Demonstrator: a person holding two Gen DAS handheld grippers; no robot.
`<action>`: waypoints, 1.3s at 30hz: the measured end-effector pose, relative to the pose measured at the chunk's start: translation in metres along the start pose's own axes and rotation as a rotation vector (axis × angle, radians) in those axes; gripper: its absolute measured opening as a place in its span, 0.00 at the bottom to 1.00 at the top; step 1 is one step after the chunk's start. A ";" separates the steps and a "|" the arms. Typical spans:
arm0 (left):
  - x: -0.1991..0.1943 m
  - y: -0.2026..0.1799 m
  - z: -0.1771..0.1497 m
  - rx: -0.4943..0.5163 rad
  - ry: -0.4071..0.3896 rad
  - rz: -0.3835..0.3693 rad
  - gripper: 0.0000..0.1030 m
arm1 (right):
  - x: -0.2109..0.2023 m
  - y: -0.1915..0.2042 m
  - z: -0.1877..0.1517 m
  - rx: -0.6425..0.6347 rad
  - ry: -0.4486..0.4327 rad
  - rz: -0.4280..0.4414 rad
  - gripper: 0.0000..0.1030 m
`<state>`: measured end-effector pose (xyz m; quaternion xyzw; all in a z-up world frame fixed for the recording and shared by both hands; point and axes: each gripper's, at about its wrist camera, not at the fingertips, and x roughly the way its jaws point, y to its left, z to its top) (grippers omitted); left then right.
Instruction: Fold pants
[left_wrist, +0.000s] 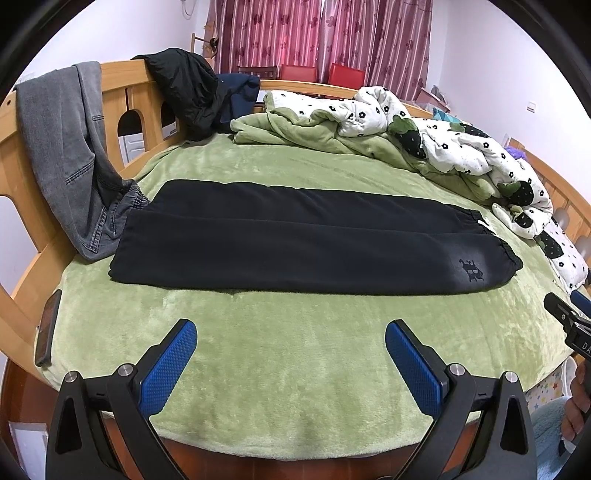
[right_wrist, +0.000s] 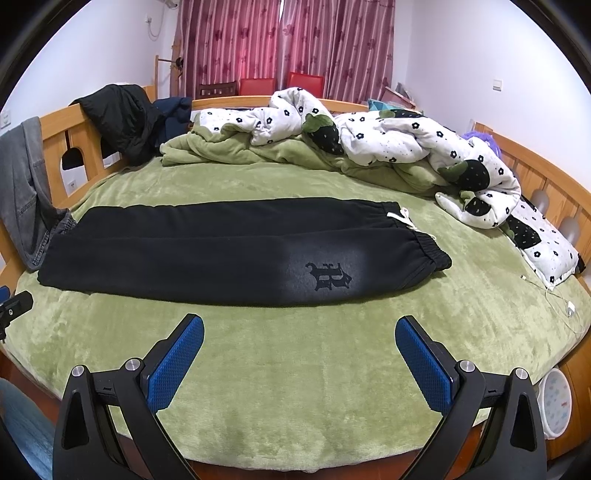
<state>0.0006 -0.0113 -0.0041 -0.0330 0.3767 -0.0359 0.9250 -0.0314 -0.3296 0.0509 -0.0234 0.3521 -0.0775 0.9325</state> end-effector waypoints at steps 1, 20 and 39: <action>0.000 0.000 0.000 0.000 0.000 0.001 0.99 | 0.000 0.000 0.000 0.000 0.000 -0.001 0.99; 0.000 -0.001 0.000 0.001 0.000 0.001 0.99 | -0.001 0.000 0.000 -0.001 -0.004 0.002 0.99; -0.001 -0.004 -0.002 0.000 0.001 -0.003 0.99 | -0.003 -0.001 0.003 0.006 -0.006 0.005 0.99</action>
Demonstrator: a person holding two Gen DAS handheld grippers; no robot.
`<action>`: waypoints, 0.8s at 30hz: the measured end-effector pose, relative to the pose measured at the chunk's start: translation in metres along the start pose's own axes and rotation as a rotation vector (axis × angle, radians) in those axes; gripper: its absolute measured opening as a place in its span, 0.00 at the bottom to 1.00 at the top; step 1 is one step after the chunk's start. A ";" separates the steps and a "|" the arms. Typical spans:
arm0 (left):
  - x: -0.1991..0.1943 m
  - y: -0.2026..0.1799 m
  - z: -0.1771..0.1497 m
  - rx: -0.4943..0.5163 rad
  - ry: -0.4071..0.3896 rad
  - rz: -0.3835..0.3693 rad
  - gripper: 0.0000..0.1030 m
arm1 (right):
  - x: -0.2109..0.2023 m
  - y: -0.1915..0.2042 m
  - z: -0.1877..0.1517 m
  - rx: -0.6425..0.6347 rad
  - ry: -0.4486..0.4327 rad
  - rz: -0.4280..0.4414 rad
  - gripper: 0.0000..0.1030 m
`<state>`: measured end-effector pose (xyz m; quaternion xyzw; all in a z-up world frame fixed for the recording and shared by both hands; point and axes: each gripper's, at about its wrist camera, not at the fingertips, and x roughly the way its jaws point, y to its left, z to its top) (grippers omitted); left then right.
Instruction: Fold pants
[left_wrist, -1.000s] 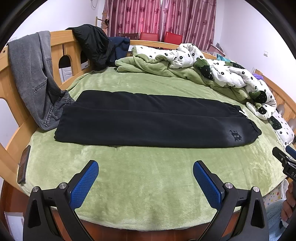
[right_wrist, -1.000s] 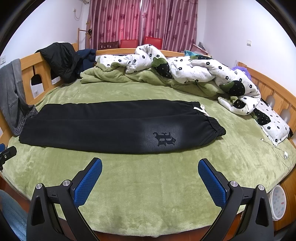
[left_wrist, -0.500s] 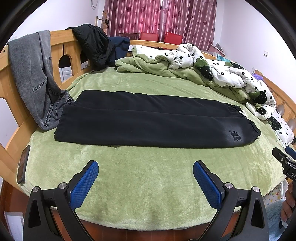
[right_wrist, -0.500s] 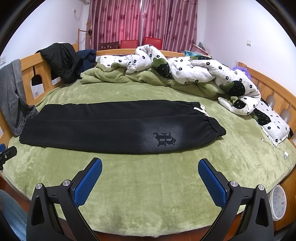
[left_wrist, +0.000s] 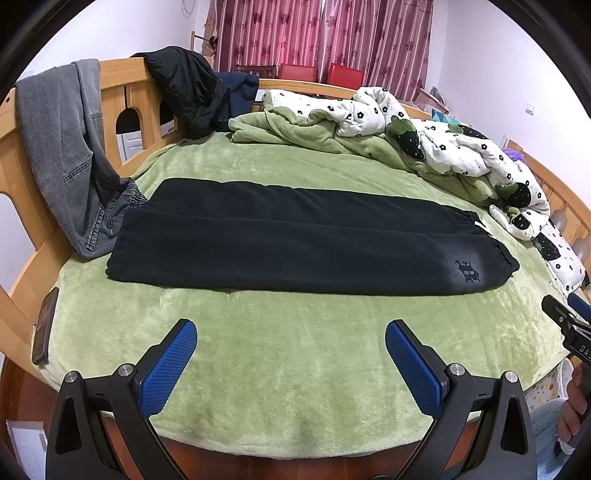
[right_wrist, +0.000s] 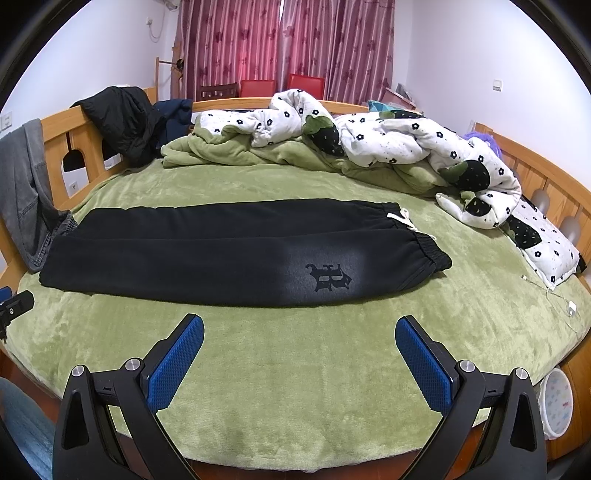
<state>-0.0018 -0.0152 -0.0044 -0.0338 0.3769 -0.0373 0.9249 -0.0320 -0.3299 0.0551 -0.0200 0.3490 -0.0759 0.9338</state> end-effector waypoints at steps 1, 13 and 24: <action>0.000 -0.002 -0.001 0.000 0.000 -0.001 0.99 | 0.000 0.000 0.001 0.001 -0.001 0.003 0.99; 0.006 -0.002 0.002 -0.063 -0.009 -0.057 0.99 | 0.006 0.001 0.002 -0.018 -0.012 0.012 0.99; 0.056 0.035 0.058 -0.032 -0.067 -0.004 0.99 | 0.055 -0.039 0.050 -0.004 -0.050 0.033 0.98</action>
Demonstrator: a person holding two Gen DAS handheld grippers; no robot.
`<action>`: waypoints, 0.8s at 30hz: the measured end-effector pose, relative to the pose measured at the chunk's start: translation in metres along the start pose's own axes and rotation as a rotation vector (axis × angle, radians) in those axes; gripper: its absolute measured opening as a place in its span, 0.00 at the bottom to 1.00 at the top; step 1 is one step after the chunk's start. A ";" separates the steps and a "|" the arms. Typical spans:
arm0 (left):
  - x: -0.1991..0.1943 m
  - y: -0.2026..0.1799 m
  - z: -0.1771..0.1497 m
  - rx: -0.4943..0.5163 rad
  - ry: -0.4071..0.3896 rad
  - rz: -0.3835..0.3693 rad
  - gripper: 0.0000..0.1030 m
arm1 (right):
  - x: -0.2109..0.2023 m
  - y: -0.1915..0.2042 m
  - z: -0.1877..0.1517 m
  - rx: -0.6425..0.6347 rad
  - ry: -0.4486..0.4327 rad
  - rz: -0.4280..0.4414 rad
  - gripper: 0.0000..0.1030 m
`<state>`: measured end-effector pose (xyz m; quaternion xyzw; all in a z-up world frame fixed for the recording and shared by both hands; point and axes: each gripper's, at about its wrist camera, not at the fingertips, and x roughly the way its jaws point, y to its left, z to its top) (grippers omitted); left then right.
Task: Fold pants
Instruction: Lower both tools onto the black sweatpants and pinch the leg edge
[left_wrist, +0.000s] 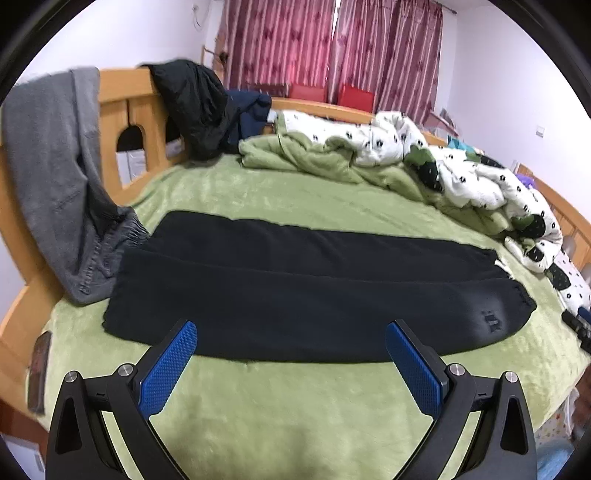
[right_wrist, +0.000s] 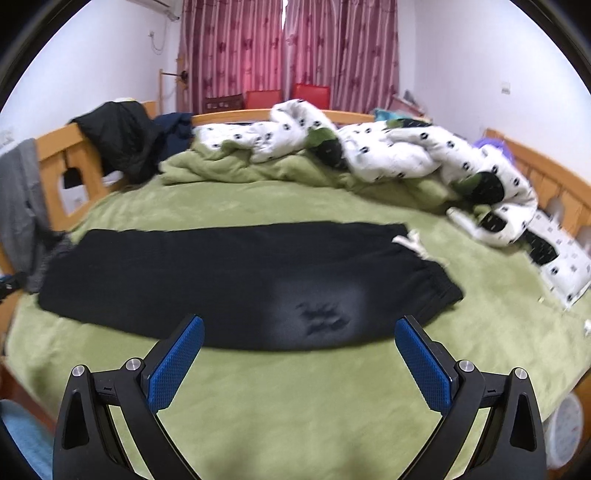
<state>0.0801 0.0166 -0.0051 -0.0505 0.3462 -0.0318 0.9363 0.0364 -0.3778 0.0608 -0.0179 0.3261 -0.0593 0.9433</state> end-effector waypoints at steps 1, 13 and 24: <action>0.014 0.009 0.000 -0.006 0.019 0.006 0.99 | 0.008 -0.006 0.003 -0.005 0.002 -0.012 0.98; 0.120 0.104 -0.068 -0.292 0.234 -0.108 0.89 | 0.122 -0.090 -0.058 0.165 0.135 0.146 0.85; 0.143 0.127 -0.062 -0.403 0.159 -0.154 0.83 | 0.183 -0.124 -0.085 0.322 0.222 0.129 0.78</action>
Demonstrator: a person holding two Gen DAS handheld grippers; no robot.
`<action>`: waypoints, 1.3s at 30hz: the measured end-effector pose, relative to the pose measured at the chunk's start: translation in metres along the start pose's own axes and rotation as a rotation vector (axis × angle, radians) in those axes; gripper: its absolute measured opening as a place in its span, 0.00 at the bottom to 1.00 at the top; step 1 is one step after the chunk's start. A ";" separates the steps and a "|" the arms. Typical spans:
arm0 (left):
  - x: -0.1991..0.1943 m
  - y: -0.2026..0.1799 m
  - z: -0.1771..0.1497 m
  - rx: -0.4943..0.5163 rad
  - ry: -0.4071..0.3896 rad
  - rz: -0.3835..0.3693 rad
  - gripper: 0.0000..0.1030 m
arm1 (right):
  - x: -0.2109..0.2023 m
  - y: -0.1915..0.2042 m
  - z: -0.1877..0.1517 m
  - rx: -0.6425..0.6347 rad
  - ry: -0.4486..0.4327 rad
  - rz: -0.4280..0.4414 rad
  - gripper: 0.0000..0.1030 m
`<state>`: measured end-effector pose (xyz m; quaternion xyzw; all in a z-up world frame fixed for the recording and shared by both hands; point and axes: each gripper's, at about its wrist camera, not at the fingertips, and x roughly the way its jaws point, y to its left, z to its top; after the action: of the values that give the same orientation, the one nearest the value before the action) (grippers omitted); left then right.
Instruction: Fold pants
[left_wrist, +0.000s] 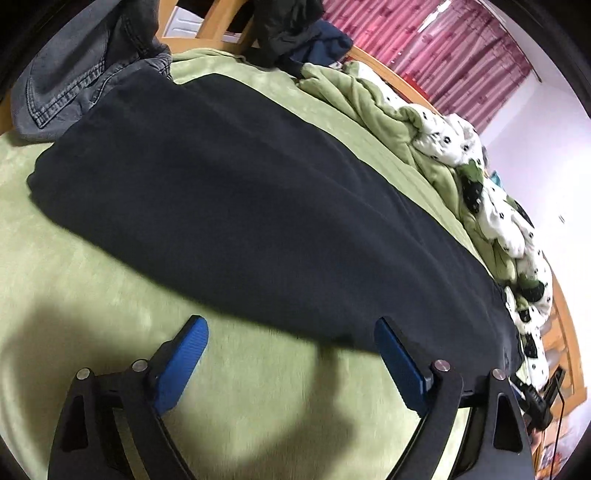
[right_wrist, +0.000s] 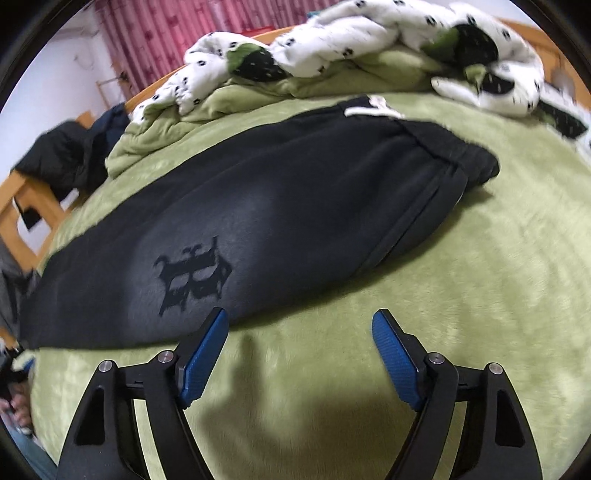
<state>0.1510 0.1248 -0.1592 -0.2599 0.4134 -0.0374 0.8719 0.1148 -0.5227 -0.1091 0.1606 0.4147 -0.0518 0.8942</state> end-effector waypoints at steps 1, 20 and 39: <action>0.004 0.001 0.004 -0.017 -0.007 0.012 0.75 | 0.005 -0.004 0.003 0.032 0.000 0.015 0.78; -0.010 -0.058 0.112 0.141 -0.258 0.150 0.10 | -0.007 0.028 0.133 0.042 -0.231 0.137 0.20; 0.108 -0.094 0.173 0.266 -0.184 0.302 0.69 | 0.135 0.050 0.204 0.088 -0.154 -0.084 0.61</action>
<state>0.3640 0.0869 -0.0993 -0.0800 0.3576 0.0633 0.9283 0.3613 -0.5373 -0.0759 0.1779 0.3482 -0.1197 0.9126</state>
